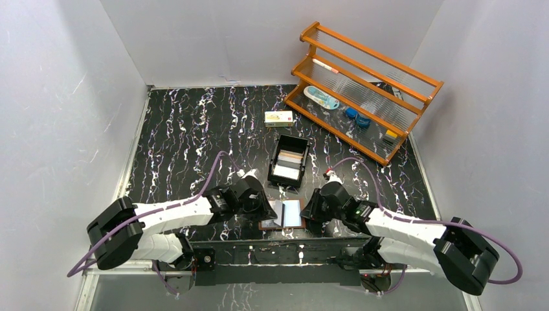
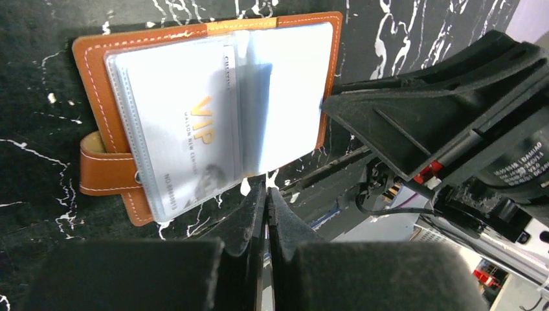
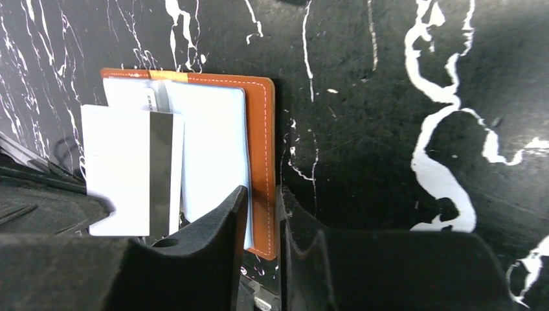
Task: Put the credit cards into the card holder
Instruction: Insert the credit card into the card holder, then close the card holder at the center of the board.
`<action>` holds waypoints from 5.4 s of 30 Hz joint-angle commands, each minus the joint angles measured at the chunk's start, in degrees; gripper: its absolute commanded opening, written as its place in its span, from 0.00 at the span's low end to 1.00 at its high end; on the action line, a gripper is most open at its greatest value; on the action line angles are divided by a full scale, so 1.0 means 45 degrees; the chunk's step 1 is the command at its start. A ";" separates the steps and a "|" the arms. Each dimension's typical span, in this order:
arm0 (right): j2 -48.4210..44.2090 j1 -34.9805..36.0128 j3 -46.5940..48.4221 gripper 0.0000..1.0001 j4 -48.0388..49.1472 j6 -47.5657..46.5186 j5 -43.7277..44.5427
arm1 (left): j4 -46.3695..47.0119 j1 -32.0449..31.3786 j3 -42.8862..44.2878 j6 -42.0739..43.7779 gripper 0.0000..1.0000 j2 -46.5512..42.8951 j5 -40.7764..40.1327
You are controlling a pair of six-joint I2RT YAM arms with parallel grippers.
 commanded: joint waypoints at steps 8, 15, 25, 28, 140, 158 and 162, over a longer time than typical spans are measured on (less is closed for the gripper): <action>0.0752 0.1493 -0.0439 0.24 0.0872 0.1149 0.1242 | 0.0575 -0.0149 -0.0896 -0.0534 0.00 -0.0439 -0.0979; 0.0469 0.1584 -0.0652 0.22 0.0758 0.1258 0.1438 | -0.0418 -0.0149 -0.0724 -0.0096 0.00 -0.2118 -0.1859; -0.0011 0.1594 -0.0693 0.22 0.0629 0.1314 0.1572 | 0.0064 -0.0131 -0.0803 0.1122 0.00 -0.1421 -0.1956; -0.0089 0.1623 -0.0680 0.22 0.0598 0.1318 0.1574 | 0.0217 -0.0133 -0.0838 0.1549 0.00 -0.1212 -0.2059; 0.0813 0.1797 0.1400 0.35 0.0521 0.0976 0.1705 | -0.6150 0.1611 0.2259 0.3896 0.42 0.1432 -0.2451; 0.1215 0.1799 0.1163 0.44 0.0931 0.1275 0.1590 | -0.5156 0.1675 0.1940 0.4198 0.00 0.1340 -0.1173; 0.1109 0.1799 0.0565 0.53 0.1408 0.1769 0.1480 | -0.3734 0.2052 0.1028 0.3553 0.00 0.0248 0.0488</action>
